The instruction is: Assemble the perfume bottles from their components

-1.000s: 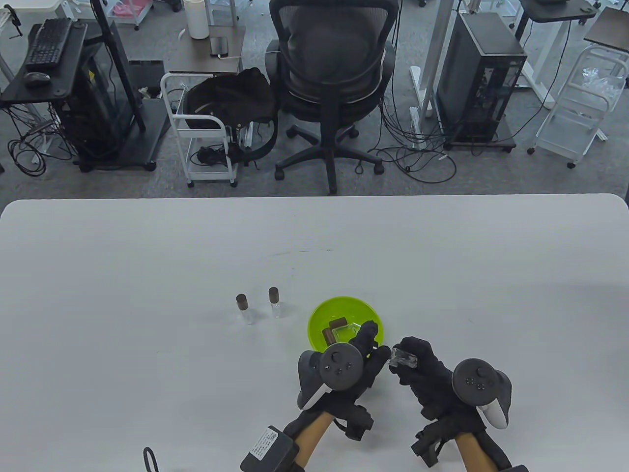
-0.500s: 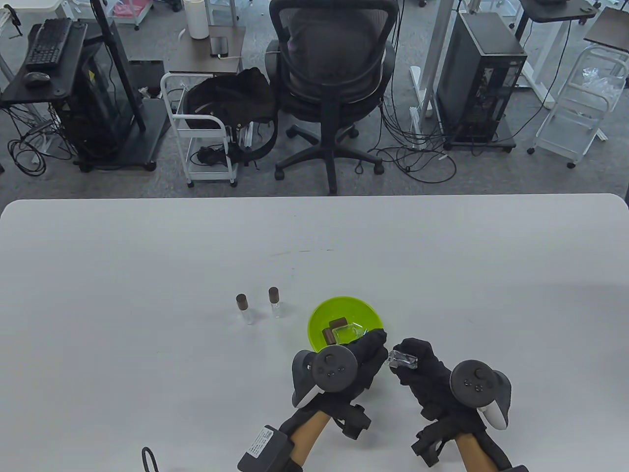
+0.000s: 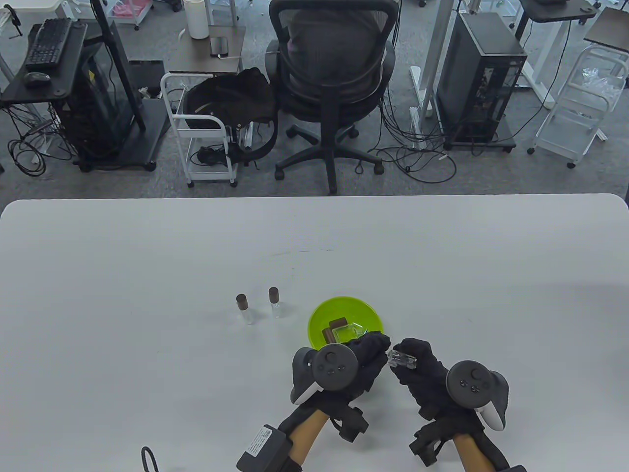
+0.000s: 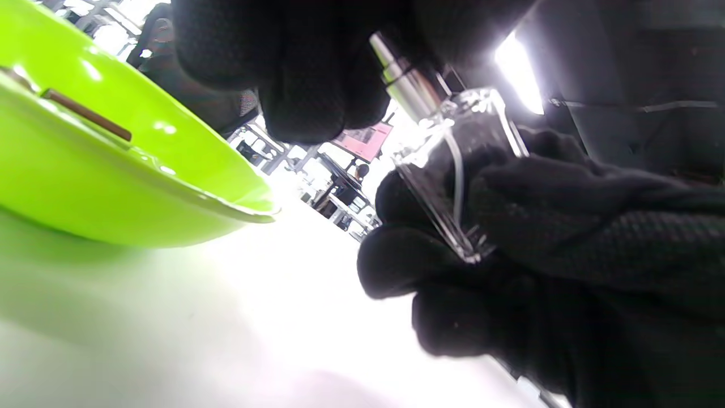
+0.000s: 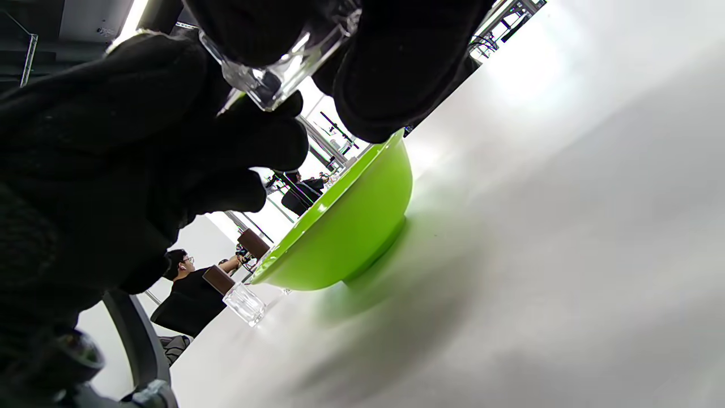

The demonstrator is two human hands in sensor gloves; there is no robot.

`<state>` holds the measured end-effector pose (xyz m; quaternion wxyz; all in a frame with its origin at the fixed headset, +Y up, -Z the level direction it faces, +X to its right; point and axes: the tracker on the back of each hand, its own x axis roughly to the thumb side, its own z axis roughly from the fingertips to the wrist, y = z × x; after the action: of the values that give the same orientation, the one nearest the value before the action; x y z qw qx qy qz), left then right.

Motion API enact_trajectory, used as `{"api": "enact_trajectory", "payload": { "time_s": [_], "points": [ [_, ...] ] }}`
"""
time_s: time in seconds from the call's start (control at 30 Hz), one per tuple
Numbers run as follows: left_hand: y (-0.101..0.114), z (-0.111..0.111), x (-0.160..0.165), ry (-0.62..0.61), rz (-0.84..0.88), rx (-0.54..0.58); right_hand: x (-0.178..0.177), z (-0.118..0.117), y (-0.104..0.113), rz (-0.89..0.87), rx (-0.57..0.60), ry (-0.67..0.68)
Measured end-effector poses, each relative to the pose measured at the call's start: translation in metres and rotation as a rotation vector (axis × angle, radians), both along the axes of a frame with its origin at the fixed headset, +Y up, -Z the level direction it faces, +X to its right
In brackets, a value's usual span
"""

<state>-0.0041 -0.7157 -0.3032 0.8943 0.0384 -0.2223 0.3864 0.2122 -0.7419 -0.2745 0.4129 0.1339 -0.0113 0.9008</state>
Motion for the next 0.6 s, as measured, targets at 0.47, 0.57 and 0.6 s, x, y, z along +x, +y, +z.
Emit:
{"api": "enact_trajectory", "payload": {
  "time_s": [0.47,0.57,0.6],
  "points": [
    [0.0056,-0.0001,-0.0006,-0.034,-0.049,-0.035,-0.0039,-0.0003,-0.0019,0.005,-0.009,-0.006],
    [0.0053,0.0011,0.0002,-0.04,-0.054,-0.019,-0.0044,-0.0001,-0.0026,0.015,-0.008,-0.008],
    [0.0032,0.0006,-0.0011,-0.037,-0.029,-0.01,-0.004,0.0001,-0.0019,0.021,0.0,-0.013]
  ]
}}
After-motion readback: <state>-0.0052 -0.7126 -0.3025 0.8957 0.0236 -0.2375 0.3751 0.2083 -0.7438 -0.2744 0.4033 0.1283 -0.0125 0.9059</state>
